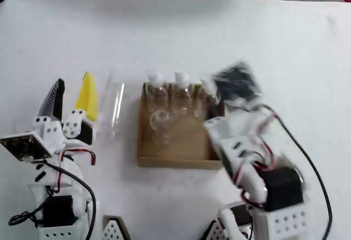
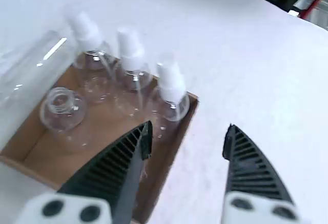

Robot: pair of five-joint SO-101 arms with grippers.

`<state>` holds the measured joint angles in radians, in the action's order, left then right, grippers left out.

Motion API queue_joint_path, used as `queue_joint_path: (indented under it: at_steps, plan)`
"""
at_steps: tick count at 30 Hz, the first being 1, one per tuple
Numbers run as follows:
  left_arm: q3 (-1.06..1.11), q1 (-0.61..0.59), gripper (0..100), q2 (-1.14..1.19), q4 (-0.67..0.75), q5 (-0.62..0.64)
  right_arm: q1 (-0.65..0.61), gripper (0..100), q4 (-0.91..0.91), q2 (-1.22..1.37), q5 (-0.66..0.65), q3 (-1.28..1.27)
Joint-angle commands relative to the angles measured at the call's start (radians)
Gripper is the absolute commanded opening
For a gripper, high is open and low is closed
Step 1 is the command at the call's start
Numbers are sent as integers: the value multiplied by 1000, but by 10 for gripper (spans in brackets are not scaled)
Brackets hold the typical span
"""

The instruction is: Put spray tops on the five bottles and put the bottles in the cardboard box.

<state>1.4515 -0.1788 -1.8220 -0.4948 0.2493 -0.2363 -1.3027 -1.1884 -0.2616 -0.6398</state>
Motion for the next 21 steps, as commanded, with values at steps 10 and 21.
queue_joint_path:
  at_steps: [10, 21]
  plan:
    - [-6, -10, 207, -8, -9, 63, 208, 194, 375, -627, 167, -697]
    - [-51, -12, 151, -8, -31, -43, 208, 194, 504, -615, 169, -856]
